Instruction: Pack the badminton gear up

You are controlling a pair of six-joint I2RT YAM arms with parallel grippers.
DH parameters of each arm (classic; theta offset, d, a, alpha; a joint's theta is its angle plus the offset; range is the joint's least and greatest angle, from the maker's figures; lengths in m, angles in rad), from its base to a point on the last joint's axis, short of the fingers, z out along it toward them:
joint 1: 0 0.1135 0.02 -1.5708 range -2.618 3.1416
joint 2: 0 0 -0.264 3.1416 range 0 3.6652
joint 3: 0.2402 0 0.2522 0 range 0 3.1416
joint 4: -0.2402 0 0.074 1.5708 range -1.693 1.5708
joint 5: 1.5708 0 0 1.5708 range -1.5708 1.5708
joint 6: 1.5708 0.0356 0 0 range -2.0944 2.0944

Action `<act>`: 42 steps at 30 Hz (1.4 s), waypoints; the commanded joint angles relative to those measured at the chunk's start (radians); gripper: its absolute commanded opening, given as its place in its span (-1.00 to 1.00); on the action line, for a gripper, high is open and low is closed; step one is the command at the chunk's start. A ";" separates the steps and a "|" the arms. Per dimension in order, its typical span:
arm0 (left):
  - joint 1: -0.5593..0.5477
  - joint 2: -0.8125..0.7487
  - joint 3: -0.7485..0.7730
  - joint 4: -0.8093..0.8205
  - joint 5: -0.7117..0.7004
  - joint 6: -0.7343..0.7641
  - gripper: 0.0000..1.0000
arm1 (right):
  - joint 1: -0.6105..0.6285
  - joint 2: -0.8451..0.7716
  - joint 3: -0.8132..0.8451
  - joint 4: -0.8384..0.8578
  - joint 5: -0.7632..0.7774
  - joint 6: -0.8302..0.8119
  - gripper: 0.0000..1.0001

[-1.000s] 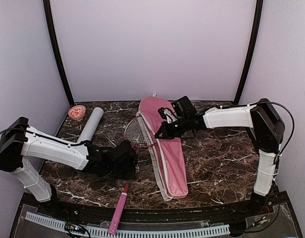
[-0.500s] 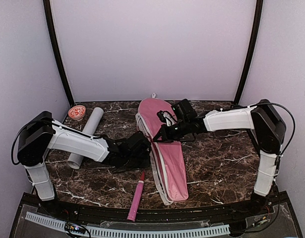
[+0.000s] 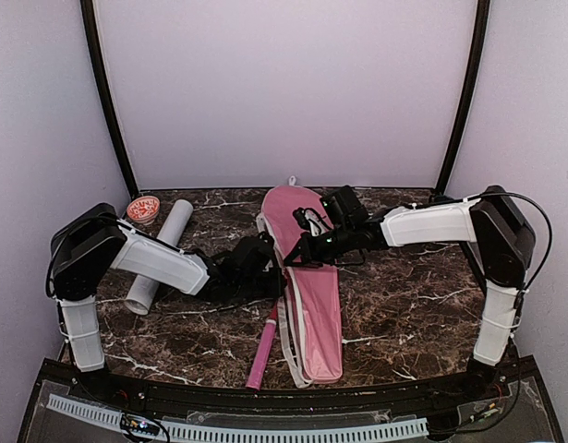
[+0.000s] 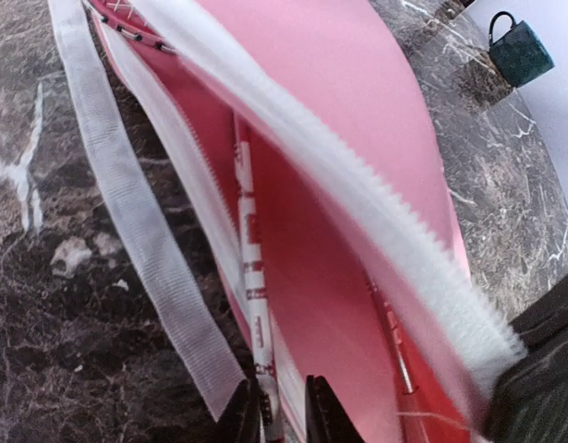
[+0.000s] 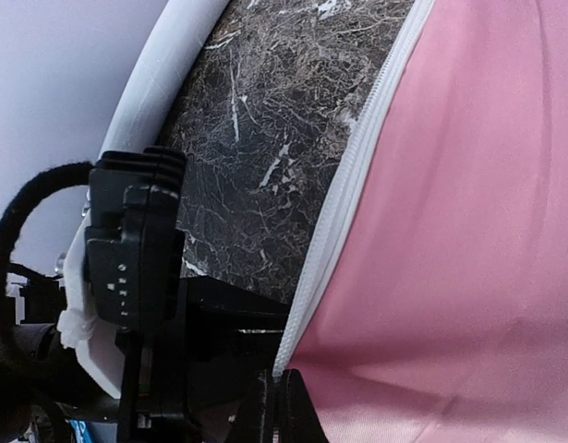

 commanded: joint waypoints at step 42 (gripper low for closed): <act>-0.550 -0.243 -0.552 0.585 -0.088 0.980 -0.08 | -0.001 0.040 0.037 -0.116 -0.018 -0.152 -1.00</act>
